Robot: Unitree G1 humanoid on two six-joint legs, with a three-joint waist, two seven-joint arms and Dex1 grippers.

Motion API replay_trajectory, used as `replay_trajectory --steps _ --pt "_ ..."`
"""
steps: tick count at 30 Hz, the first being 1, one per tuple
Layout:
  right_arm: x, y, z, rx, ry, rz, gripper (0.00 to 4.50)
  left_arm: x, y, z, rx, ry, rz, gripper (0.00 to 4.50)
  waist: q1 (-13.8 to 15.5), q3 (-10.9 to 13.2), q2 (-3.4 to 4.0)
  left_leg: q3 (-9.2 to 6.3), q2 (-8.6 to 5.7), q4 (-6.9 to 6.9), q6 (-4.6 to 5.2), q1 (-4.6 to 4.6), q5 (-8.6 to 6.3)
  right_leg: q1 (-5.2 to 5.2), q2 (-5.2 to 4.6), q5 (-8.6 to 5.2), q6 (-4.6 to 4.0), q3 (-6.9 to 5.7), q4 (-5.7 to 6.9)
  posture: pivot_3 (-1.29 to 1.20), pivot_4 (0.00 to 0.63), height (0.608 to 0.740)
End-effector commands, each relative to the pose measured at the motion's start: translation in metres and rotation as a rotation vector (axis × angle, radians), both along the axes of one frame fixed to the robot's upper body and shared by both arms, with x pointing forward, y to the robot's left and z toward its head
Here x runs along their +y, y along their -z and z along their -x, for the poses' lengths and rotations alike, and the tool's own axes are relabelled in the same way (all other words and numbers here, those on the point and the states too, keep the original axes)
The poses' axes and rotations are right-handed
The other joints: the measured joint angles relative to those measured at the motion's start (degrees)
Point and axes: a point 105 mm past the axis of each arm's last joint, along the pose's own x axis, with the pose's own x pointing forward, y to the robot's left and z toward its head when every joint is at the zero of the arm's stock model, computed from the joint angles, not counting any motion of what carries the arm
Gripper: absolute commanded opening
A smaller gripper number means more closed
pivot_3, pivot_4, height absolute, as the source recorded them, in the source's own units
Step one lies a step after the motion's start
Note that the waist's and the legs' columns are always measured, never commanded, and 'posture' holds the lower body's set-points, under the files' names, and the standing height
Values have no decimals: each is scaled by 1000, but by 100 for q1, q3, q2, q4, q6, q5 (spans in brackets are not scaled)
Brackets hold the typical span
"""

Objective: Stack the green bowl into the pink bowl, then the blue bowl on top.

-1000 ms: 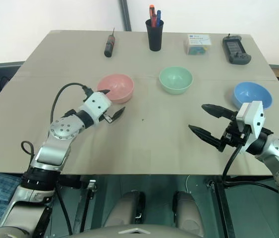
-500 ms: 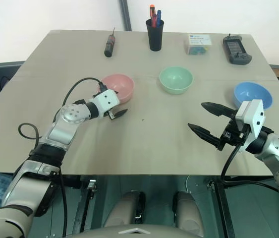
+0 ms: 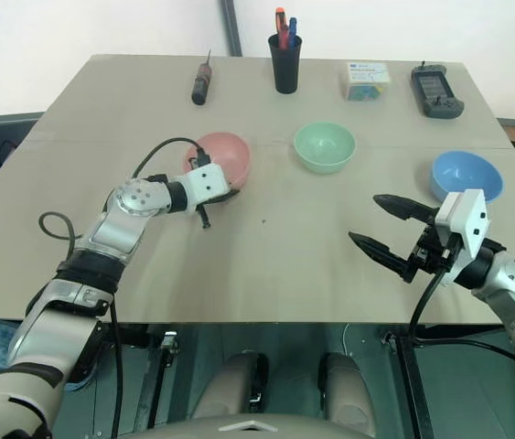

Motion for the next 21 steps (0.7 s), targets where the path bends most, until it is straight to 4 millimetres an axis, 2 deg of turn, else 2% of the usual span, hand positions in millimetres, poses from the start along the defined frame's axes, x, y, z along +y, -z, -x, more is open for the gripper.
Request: replay_trajectory --steps 1,8,14,16,17,19,21 --pt "-1 -11 2 -45 -5 7 3696 -35 -14 35 -30 284 -45 12 -1 0 1 0 0 0 0 1 0 0 0 0 0 3 0 0 150 740" --pt "-1 -7 2 -33 -12 3 3696 -63 -4 66 8 502 -137 12 -1 0 1 0 0 3 0 3 0 1 2 0 0 3 3 0 150 740" --pt "-2 -8 2 -36 -5 7 3696 -76 1 70 -15 567 -164 12 1 0 1 0 0 5 0 2 0 1 2 0 0 4 3 0 150 740" --pt "-3 -8 2 -38 2 9 3696 -77 0 69 -16 560 -144 822 -1 0 1 -1 0 5 0 2 0 1 2 0 0 4 3 0 150 740" --pt "-4 -8 3 -38 5 10 3696 -78 -2 67 -18 552 -132 1046 0 0 1 -2 0 5 1 2 0 1 2 0 0 4 3 0 150 740" --pt "-4 -8 3 -37 10 13 3696 -78 -4 66 -21 547 -114 1784 0 0 1 -2 0 5 0 2 0 1 2 0 0 4 3 0 150 740" --pt "-5 -7 3 -37 12 13 3696 -81 -7 64 -35 540 -87 2696 1 0 1 -2 0 5 1 2 0 1 2 0 0 4 4 0 150 740"
